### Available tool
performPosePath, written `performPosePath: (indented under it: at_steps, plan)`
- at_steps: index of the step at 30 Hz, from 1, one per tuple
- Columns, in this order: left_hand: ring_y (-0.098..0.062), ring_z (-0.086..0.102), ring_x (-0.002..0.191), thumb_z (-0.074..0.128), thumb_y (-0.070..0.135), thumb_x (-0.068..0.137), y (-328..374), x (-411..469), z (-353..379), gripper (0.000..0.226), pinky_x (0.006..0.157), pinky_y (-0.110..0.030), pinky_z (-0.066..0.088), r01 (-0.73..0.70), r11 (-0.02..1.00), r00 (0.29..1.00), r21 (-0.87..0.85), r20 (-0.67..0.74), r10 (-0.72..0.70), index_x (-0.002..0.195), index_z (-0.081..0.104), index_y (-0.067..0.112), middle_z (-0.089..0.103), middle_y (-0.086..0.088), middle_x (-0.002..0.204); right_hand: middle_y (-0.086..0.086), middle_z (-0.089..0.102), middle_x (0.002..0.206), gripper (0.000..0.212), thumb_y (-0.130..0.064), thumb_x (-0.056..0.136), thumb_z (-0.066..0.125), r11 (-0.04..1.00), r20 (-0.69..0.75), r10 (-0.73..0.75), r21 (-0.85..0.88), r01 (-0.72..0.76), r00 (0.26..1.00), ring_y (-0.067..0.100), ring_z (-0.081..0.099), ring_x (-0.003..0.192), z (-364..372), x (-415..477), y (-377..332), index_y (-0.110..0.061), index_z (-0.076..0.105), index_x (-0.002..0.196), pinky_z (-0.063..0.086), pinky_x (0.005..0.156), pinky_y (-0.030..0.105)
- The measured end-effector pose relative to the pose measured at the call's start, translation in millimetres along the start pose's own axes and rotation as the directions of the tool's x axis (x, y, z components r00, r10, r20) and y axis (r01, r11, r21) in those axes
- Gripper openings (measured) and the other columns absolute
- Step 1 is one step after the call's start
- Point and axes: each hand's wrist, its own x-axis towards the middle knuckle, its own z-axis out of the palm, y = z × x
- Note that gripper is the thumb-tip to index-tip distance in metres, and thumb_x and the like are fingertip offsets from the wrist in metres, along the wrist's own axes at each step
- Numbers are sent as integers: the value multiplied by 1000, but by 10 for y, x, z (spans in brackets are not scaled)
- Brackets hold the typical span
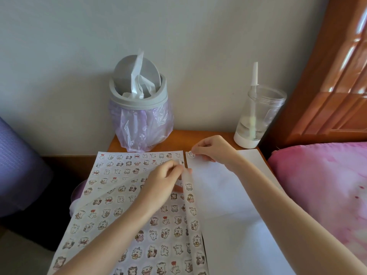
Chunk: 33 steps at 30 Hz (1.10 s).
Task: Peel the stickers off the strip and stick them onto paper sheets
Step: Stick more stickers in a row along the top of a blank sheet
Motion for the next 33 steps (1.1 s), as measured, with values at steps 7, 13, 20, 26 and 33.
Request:
performPosePath:
  at_steps: [7, 13, 20, 26, 33]
  plan:
    - [-11, 70, 69, 44, 25, 96, -23, 24, 9, 24, 70, -37, 59, 11, 1000, 999, -2, 30, -11, 86, 62, 13, 73, 2, 93, -11, 58, 58, 13, -17, 85, 67, 1000, -31, 7, 6, -6, 1000, 3, 44, 48, 21, 64, 66, -7, 75, 90, 33, 42, 9]
    - [-13, 68, 69, 46, 27, 95, -32, 25, 8, 23, 70, -36, 57, 13, 999, 1000, 29, 19, -13, 81, 61, 17, 72, -1, 89, -4, 67, 73, 11, -18, 83, 69, 999, -90, -32, -22, 31, 995, 4, 48, 54, 100, 111, 150, -9, 75, 84, 35, 46, 12]
    - [-20, 66, 77, 45, 25, 95, -42, 28, 14, 24, 64, -25, 54, -8, 998, 1000, 59, -8, 9, 84, 62, 13, 69, -7, 86, -8, 66, 73, 11, -17, 84, 69, 995, -102, -86, -59, 80, 991, 8, 55, 66, 138, 145, 204, -8, 75, 84, 42, 57, 17]
    - [-14, 65, 74, 46, 23, 95, -29, 15, 17, 23, 52, -14, 50, -13, 999, 1000, 42, -16, 14, 83, 62, 12, 68, 1, 79, -6, 65, 73, 10, -18, 84, 69, 991, -128, -102, -95, 90, 987, 6, 55, 64, 163, 154, 226, -10, 74, 84, 41, 54, 14]
    - [-19, 66, 77, 46, 23, 95, -54, 31, 26, 24, 55, -13, 52, -21, 999, 1000, 36, -20, 22, 80, 61, 13, 70, -4, 86, 0, 68, 80, 8, -21, 83, 68, 991, -146, -92, -113, 76, 985, 10, 56, 69, 189, 159, 242, -15, 73, 80, 45, 63, 27]
